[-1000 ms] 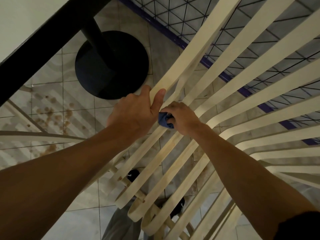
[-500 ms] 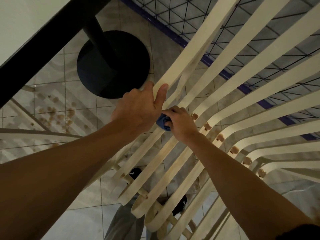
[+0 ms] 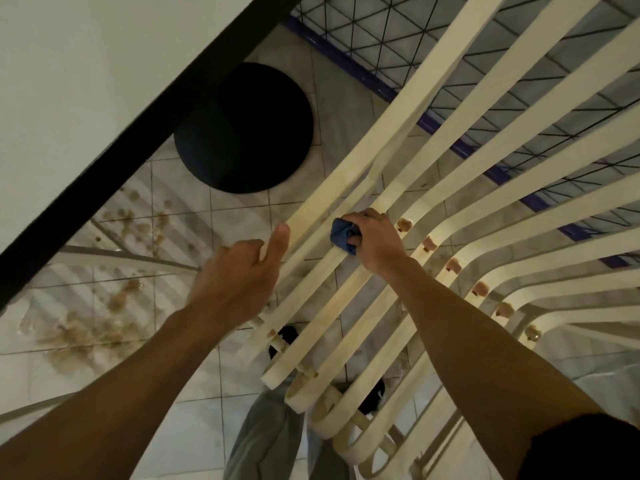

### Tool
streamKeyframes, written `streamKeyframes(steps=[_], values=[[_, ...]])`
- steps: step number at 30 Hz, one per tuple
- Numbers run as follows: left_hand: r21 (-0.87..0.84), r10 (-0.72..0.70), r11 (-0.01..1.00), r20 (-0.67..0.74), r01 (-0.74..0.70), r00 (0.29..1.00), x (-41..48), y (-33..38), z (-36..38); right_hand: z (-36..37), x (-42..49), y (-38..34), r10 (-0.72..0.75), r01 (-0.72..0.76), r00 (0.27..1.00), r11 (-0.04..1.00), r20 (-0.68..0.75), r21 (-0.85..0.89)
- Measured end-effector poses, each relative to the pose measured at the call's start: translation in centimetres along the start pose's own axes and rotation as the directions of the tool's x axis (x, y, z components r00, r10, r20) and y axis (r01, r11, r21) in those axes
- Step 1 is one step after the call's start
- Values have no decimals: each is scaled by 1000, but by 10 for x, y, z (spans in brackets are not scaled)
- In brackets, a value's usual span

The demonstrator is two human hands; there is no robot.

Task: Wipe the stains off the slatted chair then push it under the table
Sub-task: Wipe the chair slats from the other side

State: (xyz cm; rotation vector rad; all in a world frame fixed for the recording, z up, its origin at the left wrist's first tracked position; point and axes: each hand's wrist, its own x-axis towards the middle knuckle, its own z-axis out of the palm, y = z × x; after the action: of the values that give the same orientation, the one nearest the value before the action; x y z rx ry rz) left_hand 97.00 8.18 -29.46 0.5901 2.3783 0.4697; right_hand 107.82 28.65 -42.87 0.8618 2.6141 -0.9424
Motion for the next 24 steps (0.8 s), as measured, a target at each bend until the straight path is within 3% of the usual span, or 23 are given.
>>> streamKeyframes(steps=[2, 8, 15, 21, 24], values=[[30, -38, 999, -3, 38, 999, -1, 0, 0, 1, 0, -1, 8, -8, 1000, 1000, 6, 5], [51, 19, 999, -25, -18, 1000, 5, 7, 0, 9, -9, -11, 30, -30, 999, 999, 36, 14], [107, 77, 992, -36, -73, 996, 5, 5, 1, 25, -29, -29, -43, 43, 997, 999, 64, 5], [128, 111, 986, -50, -104, 993, 4, 1, 2, 21, -21, -21, 221, -205, 968, 970, -120, 134], [140, 120, 984, -59, -111, 991, 6, -2, 4, 26, -28, -26, 222, -207, 967, 970, -123, 127]])
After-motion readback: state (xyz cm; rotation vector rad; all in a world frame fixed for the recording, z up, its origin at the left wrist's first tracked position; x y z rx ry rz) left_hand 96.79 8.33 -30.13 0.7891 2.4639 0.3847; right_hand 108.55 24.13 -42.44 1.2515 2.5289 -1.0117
